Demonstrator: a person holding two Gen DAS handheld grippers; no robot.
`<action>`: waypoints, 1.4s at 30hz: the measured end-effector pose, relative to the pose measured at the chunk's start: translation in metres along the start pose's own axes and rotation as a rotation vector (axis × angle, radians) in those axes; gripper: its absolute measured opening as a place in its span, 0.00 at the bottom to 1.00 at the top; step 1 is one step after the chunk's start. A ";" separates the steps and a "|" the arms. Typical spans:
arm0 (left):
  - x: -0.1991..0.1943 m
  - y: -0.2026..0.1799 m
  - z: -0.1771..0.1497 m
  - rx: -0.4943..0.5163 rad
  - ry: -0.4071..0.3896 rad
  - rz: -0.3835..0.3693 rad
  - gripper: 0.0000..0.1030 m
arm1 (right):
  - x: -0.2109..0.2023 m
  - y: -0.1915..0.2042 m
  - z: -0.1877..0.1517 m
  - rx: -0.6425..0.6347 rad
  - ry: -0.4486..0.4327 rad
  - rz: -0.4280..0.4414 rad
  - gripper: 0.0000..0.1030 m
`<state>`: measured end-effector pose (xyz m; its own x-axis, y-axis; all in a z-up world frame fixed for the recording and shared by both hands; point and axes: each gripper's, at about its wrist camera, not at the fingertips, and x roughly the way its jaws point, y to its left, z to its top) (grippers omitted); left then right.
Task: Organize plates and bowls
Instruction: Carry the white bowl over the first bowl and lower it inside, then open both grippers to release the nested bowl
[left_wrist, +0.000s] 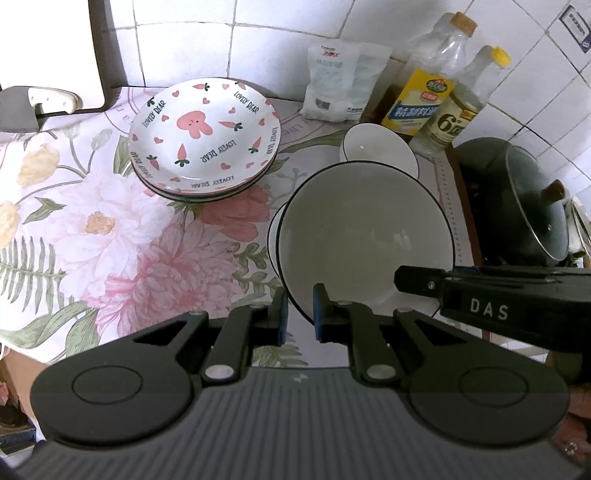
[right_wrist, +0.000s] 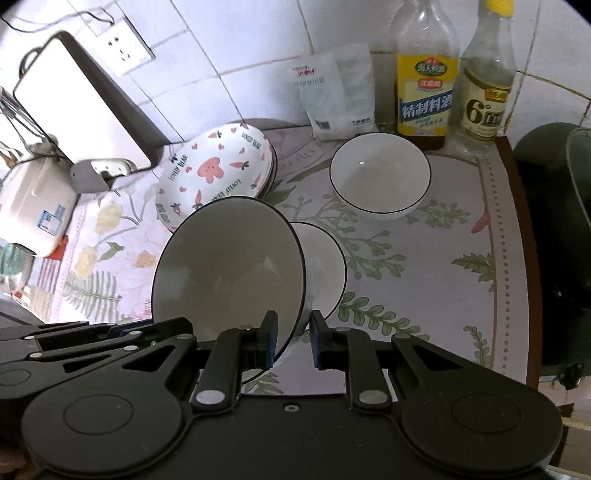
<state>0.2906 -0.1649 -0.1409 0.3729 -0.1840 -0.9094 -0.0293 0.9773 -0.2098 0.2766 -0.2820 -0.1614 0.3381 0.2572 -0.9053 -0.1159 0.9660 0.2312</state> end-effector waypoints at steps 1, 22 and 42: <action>0.005 0.000 0.002 0.001 0.003 -0.001 0.11 | 0.004 -0.001 0.003 -0.001 0.006 -0.004 0.21; 0.093 0.004 0.024 0.007 0.138 0.051 0.11 | 0.082 -0.021 0.027 0.061 0.148 -0.045 0.24; 0.080 -0.003 0.028 0.034 0.156 0.067 0.14 | 0.057 -0.019 0.024 -0.051 0.090 -0.028 0.32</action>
<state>0.3471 -0.1801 -0.2031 0.2228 -0.1303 -0.9661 -0.0169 0.9904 -0.1375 0.3200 -0.2850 -0.2085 0.2570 0.2246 -0.9399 -0.1560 0.9695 0.1891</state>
